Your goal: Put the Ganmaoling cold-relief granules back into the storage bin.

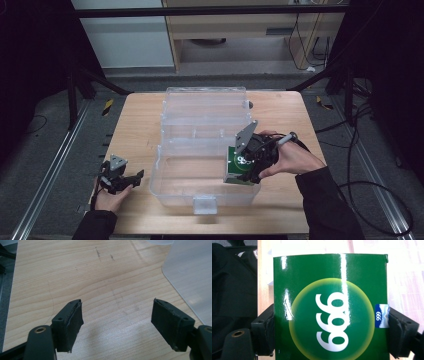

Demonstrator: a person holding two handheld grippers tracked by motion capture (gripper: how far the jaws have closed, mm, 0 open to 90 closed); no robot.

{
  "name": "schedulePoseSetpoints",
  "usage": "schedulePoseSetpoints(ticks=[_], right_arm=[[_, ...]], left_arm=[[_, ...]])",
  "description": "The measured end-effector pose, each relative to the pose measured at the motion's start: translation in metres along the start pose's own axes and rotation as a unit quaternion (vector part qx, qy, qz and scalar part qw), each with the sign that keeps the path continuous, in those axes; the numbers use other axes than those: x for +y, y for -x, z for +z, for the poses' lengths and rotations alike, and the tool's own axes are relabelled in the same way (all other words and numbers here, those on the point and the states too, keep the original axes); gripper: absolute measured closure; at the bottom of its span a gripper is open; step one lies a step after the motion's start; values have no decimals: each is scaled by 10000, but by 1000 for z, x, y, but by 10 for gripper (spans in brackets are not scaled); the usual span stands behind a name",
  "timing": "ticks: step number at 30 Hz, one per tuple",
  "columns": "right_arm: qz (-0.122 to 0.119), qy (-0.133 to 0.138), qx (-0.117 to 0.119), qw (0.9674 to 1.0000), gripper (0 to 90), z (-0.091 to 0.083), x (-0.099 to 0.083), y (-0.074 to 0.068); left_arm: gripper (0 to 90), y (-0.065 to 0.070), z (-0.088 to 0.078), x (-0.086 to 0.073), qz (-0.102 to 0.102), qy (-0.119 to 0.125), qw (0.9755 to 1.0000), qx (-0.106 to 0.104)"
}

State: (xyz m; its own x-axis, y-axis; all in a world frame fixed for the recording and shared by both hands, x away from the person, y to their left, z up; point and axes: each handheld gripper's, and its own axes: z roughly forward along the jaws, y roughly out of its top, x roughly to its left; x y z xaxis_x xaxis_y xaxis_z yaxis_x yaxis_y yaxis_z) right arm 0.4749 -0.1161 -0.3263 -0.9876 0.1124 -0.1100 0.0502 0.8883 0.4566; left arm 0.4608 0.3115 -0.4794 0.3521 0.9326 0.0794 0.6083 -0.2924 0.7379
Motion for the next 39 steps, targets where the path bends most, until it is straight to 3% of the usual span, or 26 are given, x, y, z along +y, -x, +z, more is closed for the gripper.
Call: schedulePoseSetpoints(ticks=[39], right_arm=[[1,-368,247,9990,161,47,-19,1]], left_arm=[[242,-1,0,-1,-1,-16,10000,16]])
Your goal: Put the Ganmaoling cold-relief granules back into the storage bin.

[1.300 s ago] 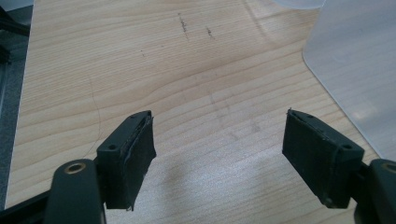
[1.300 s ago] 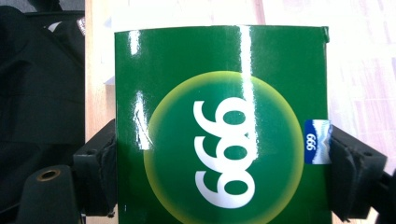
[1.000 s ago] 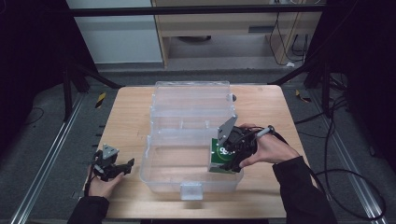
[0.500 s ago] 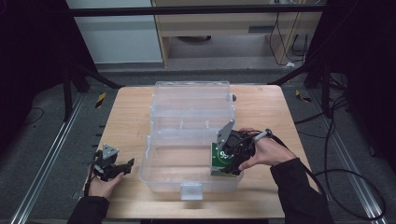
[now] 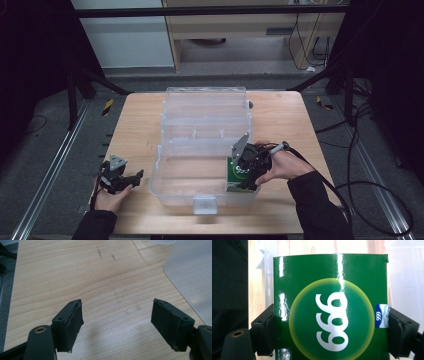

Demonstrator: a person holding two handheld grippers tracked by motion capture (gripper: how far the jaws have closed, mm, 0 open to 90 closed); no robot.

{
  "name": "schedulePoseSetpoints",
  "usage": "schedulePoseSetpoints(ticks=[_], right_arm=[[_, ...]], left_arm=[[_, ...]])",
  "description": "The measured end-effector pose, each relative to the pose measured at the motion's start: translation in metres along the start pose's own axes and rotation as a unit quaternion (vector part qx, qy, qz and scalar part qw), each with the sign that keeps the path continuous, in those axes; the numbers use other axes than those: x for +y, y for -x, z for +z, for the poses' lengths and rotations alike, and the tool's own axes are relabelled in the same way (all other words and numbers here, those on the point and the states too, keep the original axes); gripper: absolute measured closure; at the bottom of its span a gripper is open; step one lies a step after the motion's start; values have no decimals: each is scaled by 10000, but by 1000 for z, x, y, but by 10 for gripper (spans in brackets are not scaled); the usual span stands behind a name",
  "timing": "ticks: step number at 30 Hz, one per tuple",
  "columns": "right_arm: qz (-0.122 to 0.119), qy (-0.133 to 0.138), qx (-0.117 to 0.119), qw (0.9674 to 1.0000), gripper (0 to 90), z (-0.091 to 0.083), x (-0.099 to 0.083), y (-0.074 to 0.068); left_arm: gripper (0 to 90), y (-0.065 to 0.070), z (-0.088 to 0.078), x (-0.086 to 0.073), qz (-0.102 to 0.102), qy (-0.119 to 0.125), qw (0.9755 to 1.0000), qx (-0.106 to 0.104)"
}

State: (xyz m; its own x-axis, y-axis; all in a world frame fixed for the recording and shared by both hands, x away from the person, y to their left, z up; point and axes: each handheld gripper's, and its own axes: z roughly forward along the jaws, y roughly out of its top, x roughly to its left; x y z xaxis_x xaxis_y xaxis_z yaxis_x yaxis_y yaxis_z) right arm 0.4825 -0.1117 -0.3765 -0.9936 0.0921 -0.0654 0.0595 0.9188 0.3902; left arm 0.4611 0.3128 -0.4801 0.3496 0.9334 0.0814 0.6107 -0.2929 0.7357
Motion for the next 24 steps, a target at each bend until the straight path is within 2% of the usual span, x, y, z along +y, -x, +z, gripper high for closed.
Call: schedulePoseSetpoints(ticks=[4,17,24], right_arm=[[0,56,8,10000,160,5,-3,1],[-100,-169,139,9997,158,20,-2,3],[-18,-58,170,9998,157,25,-8,4]], left_arm=[[243,0,0,0,9,-2,10000,4],[245,1,0,0,23,10,10000,5],[245,0,0,0,25,-2,10000,8]])
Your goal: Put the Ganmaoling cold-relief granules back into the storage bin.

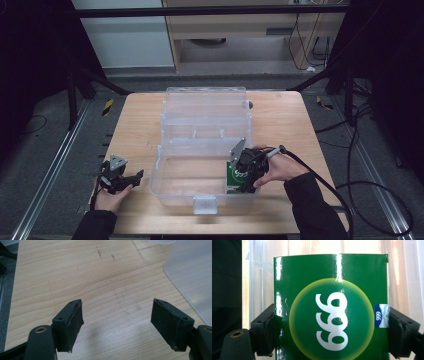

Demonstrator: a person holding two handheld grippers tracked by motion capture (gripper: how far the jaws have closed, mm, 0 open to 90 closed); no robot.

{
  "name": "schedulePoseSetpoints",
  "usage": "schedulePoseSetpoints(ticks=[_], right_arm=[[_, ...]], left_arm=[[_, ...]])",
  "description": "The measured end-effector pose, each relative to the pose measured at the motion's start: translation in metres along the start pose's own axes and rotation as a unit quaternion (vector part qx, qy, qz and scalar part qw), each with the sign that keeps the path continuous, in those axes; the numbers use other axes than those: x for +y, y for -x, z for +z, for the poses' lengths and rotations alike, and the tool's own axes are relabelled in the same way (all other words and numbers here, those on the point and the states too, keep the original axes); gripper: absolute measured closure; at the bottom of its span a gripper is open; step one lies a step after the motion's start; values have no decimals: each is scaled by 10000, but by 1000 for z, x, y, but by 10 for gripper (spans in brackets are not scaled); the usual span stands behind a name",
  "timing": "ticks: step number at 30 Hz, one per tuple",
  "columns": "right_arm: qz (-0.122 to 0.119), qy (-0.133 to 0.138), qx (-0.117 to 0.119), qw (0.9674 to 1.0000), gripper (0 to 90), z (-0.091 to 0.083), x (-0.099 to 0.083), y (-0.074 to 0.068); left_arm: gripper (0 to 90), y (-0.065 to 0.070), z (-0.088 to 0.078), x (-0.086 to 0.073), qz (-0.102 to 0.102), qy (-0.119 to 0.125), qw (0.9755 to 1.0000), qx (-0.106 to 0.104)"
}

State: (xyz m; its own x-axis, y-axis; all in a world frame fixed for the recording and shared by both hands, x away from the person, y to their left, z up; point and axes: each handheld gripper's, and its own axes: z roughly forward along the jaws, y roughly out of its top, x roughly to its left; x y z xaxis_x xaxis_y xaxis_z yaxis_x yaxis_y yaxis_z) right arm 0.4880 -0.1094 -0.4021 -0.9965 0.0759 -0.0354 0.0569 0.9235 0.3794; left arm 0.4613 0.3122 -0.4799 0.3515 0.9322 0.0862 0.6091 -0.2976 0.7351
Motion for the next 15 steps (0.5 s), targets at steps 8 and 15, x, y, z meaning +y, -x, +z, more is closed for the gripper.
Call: schedulePoseSetpoints(ticks=[8,15], right_arm=[[-86,74,-54,9999,155,1,-3,-1],[-116,29,-95,9999,149,2,-2,-2]], left_arm=[[245,0,0,0,0,-6,10000,1],[245,0,0,0,8,-4,10000,0]])
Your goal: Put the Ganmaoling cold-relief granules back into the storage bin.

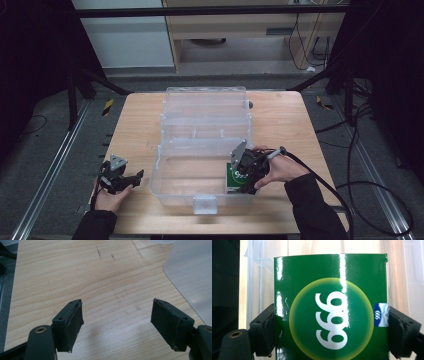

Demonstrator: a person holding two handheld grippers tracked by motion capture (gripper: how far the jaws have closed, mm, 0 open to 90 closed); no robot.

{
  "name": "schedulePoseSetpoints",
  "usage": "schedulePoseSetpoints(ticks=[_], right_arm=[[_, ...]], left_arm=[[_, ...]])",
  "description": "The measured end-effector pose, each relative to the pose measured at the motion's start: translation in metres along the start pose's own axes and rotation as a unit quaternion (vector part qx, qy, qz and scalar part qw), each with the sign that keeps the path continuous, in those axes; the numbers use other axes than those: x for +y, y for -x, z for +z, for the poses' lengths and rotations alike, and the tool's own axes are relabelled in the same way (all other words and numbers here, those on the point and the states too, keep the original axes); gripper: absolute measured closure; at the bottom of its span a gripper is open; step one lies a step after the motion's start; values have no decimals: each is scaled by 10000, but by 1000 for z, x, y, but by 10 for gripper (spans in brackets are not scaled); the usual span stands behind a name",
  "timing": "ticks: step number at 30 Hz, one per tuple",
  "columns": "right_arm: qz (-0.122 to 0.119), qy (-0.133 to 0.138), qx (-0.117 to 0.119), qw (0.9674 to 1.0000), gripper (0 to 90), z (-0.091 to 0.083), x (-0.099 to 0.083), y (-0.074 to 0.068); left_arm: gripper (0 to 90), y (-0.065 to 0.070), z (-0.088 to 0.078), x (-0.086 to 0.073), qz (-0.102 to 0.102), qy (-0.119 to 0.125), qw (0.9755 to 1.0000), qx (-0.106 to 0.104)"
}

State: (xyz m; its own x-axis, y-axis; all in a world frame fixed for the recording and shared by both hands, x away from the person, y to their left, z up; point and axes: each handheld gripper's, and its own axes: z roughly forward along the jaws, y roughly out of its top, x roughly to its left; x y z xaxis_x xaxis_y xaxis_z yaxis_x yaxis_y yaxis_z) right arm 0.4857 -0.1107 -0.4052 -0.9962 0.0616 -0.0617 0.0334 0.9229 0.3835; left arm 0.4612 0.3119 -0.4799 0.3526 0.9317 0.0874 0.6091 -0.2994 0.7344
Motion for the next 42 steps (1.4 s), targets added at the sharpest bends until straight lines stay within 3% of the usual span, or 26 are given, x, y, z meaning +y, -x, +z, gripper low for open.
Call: schedulePoseSetpoints(ticks=[15,16,24,30,36,37,38,39,40,41,42], right_arm=[[64,17,-101,9999,149,-4,-1,0],[110,162,-149,9997,162,-9,-1,0],[160,335,-292,9989,167,-26,-3,-1],[375,623,-427,9964,158,-43,-7,-3],[726,1085,-729,9888,141,-60,-17,-6],[931,1208,-867,9845,125,-66,-22,-7],[931,1208,-867,9845,125,-66,-22,-7],[1000,1282,-975,9819,125,-69,-26,-7],[1138,1463,-1173,9757,122,-74,-33,-9],[1138,1463,-1173,9757,122,-74,-33,-9],[1234,1571,-1277,9715,117,-76,-37,-10]], left_arm=[[246,0,0,0,-4,-7,10000,0],[246,0,0,0,-7,-10,10000,-1],[247,0,0,0,-7,-6,10000,-5],[248,0,0,0,-20,-2,10000,-16],[248,0,0,0,-39,13,10000,-24],[248,0,0,0,-44,14,10000,-29],[248,0,0,0,-44,14,10000,-29],[248,0,0,0,-44,19,10000,-25],[250,0,0,0,-46,28,10000,-24],[250,1,0,0,-54,32,10000,-28],[250,1,-1,0,-58,37,10000,-28]])
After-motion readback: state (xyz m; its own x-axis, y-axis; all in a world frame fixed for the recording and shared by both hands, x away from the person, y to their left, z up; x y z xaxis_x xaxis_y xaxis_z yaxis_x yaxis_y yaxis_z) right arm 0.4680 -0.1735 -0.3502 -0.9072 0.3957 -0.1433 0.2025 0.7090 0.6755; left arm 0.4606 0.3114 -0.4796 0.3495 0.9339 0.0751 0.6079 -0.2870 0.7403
